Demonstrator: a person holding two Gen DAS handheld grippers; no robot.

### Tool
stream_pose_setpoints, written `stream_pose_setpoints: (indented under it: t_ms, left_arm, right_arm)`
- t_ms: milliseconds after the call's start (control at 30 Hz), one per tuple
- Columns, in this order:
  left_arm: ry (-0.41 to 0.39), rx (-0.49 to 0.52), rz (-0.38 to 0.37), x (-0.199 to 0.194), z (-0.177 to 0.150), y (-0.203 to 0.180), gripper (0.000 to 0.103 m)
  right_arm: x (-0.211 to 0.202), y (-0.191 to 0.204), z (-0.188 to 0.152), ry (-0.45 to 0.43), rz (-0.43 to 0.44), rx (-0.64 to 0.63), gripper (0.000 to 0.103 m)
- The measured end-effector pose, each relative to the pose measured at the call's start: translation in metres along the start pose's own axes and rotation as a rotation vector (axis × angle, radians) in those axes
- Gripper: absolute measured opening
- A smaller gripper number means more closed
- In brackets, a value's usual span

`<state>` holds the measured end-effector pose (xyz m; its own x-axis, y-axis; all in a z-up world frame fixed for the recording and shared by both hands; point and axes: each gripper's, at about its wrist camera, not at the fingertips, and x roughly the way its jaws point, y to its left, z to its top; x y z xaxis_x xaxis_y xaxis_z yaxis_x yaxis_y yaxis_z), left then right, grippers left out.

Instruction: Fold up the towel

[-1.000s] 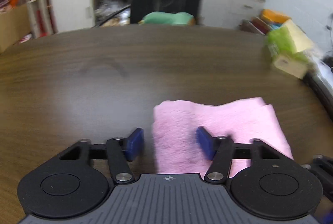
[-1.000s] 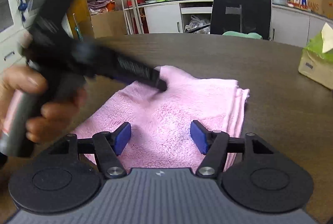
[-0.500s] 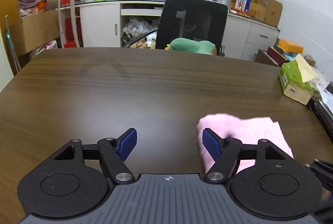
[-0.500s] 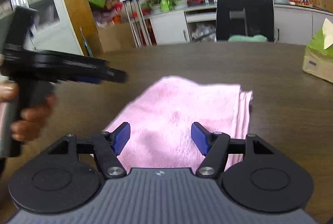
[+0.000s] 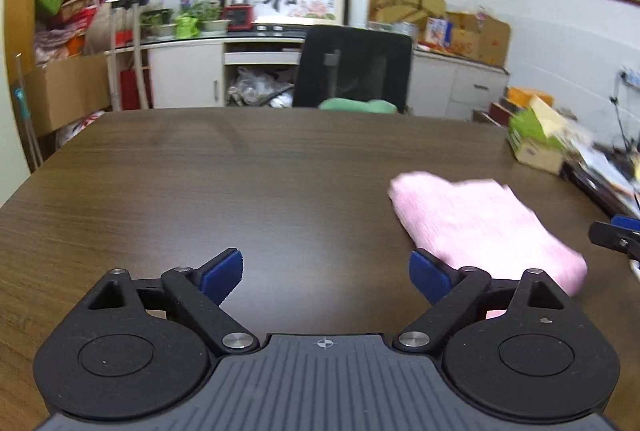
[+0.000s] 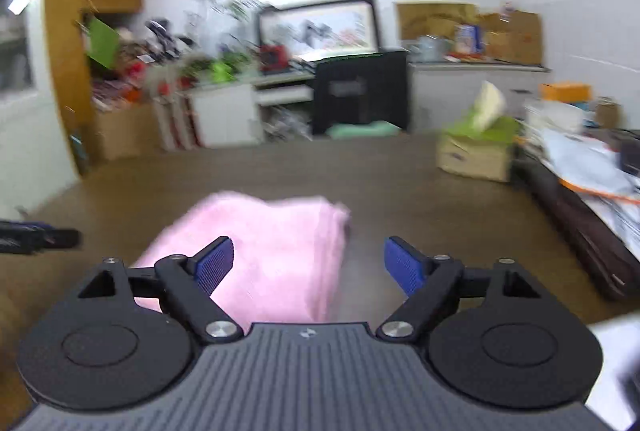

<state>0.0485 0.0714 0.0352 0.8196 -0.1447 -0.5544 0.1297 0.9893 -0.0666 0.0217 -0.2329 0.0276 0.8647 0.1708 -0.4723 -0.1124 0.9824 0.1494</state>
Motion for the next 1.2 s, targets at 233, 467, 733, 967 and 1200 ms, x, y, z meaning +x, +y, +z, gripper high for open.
stream_pose_setpoints:
  t_ms: [233,467,733,967,1200]
  left_arm:
    - [0.082,0.008,-0.015,0.001,-0.020,-0.019,0.093]
    - [0.073,0.003,0.010,-0.001,-0.029,-0.023,0.097]
    - [0.095,0.021,0.001,0.000,-0.040,-0.038,0.102]
    - [0.096,-0.014,0.041,0.001,-0.045,-0.047,0.103]
    - [0.115,-0.004,0.114,0.004,-0.047,-0.066,0.103]
  right_arm:
    - [-0.007,0.002,-0.022,0.112,0.076,-0.012,0.086]
    - [-0.002,0.019,-0.027,0.160,0.030,-0.055,0.089]
    - [-0.003,0.023,-0.027,0.207,-0.061,-0.031,0.102]
    - [-0.002,0.027,-0.036,0.226,-0.090,-0.081,0.103]
    - [-0.002,0.028,-0.035,0.228,-0.096,-0.083,0.103]
